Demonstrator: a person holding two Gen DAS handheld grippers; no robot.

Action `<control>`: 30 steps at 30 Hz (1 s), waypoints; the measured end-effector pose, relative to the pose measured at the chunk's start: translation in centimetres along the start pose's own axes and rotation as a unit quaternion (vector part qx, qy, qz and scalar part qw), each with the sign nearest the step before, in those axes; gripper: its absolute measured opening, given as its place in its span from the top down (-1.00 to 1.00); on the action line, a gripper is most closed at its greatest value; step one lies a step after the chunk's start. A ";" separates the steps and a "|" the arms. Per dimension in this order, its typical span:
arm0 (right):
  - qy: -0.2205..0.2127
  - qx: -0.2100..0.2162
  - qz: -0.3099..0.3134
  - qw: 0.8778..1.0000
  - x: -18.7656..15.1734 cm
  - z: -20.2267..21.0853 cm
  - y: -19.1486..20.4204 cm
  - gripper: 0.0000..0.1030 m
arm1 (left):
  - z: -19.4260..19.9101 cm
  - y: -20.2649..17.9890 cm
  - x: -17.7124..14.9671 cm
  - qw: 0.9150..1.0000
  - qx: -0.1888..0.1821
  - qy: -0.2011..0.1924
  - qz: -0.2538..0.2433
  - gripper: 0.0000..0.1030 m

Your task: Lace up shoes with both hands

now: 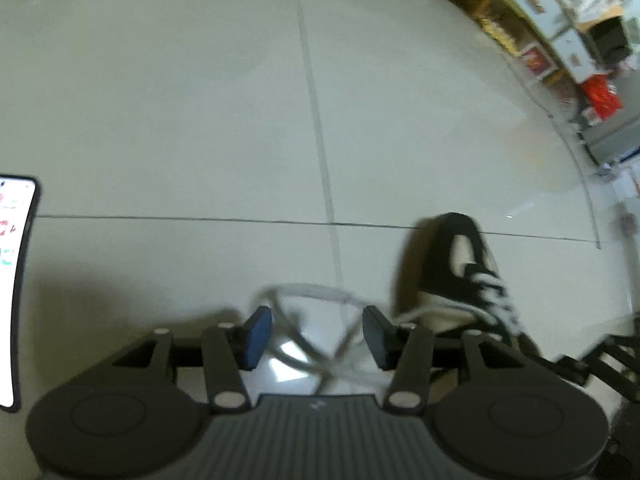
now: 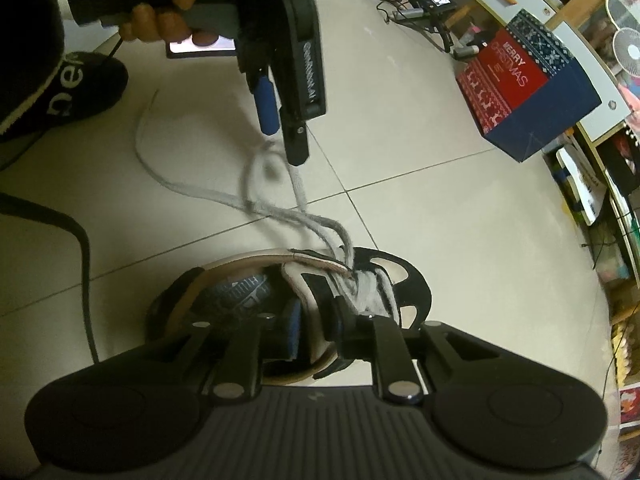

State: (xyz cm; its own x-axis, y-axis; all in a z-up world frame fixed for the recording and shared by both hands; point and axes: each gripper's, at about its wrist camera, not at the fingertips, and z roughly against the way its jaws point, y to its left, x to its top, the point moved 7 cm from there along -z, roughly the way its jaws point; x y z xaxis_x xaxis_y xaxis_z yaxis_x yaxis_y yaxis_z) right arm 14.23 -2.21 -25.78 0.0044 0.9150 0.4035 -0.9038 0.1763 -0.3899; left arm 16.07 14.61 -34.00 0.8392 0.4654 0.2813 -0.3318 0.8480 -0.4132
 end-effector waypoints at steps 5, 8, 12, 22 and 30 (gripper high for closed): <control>-0.003 0.017 -0.033 0.999 -0.2 0.3 -0.1 0.62 | -1.3 0.3 -0.4 1.000 -0.006 0.025 -0.002 0.31; -0.004 0.029 -0.057 0.998 -0.4 0.5 -0.2 0.60 | -1.5 0.1 -0.3 1.000 -0.007 0.025 -0.003 0.30; -0.005 0.031 -0.065 0.997 -0.6 0.6 -0.2 0.54 | -1.0 -1.1 0.3 0.999 -0.014 0.008 -0.035 0.14; -0.029 0.016 -0.108 0.994 -0.4 1.5 -1.6 0.42 | 0.7 -6.1 -1.2 0.972 -0.139 0.004 -0.189 0.03; -0.021 0.000 -0.139 0.990 -1.1 1.0 -2.6 0.41 | -0.8 -8.4 -3.9 0.927 -0.127 0.010 -0.354 0.04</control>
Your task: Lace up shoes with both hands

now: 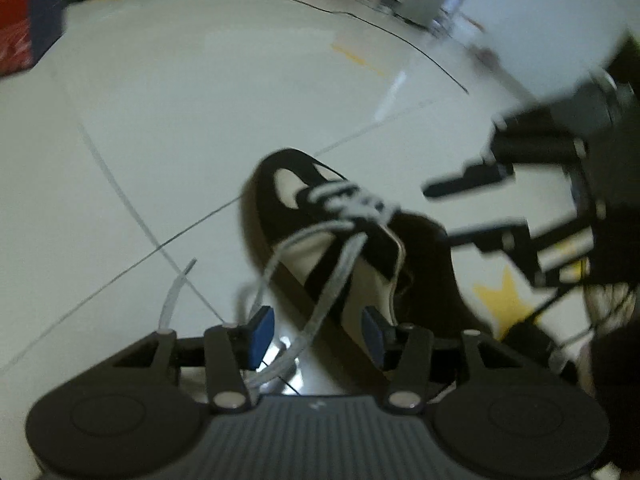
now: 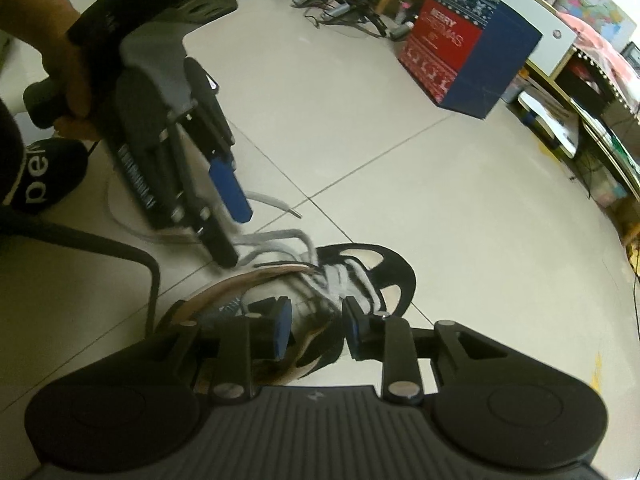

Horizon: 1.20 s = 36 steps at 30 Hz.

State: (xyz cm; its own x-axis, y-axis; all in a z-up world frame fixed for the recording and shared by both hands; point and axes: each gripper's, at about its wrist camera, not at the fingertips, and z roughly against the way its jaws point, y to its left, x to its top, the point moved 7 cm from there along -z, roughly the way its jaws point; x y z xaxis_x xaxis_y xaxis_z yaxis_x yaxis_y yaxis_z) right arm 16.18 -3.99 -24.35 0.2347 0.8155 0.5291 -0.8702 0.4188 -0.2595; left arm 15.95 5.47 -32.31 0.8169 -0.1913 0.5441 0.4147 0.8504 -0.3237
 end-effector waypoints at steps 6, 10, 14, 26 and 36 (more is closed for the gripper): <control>0.011 0.001 -0.002 1.000 -0.6 -0.9 0.2 0.41 | -1.2 -0.6 -0.5 0.998 0.005 0.001 -0.068 0.07; 0.012 0.004 -0.004 1.000 -0.6 -1.0 0.6 0.40 | -1.4 0.2 -0.7 0.999 -0.005 -0.001 -0.051 0.29; 0.012 0.003 -0.004 1.000 -0.6 -1.2 0.6 0.32 | -2.1 0.3 -1.6 0.999 -0.020 0.023 -0.043 0.71; 0.012 0.000 -0.015 1.000 -0.7 -1.3 0.4 0.32 | -3.1 -4.4 -7.0 0.978 -0.134 0.153 -0.037 0.83; 0.006 0.000 -0.023 1.000 -1.0 -0.8 0.4 0.31 | -1.8 -8.5 -11.3 0.964 -0.146 0.219 -0.044 0.30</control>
State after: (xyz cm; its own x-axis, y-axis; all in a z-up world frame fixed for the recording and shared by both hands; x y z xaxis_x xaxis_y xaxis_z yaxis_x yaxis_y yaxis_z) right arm 15.97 -4.28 -25.63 0.2790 0.8007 0.5301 -0.8589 0.4549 -0.2351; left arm 3.93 -0.54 -37.10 0.8374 -0.4994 0.2220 0.5336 0.6593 -0.5297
